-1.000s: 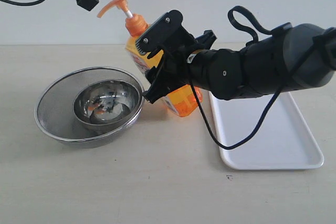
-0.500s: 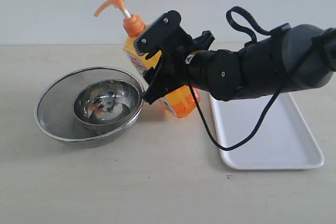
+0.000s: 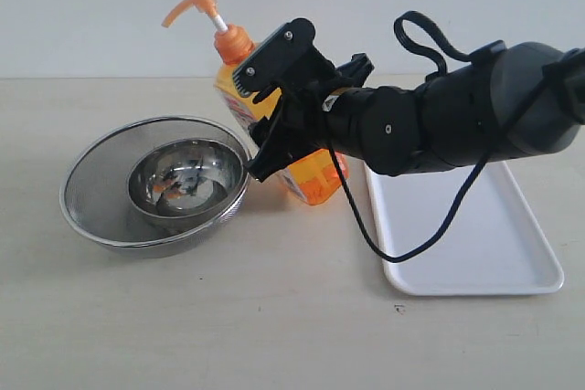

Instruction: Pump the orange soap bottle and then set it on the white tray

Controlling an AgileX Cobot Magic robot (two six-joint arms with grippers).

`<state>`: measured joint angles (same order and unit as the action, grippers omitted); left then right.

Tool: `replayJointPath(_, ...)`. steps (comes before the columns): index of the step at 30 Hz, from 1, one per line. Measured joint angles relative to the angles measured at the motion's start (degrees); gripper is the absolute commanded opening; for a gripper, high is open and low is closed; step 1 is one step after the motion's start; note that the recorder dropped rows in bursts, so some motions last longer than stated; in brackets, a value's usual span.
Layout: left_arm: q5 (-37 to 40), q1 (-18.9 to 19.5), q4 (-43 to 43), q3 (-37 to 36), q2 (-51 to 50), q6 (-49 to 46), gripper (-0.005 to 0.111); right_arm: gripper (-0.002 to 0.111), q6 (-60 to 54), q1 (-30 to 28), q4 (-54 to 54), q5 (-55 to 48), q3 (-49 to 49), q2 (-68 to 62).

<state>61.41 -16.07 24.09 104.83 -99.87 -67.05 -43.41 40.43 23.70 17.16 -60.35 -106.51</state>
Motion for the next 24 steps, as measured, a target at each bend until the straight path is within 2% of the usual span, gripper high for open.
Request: replayJointPath(24,0.4,0.0,0.4,0.1,-3.6,0.4,0.005,0.0,0.0,0.0,0.0,0.0,0.0,0.0)
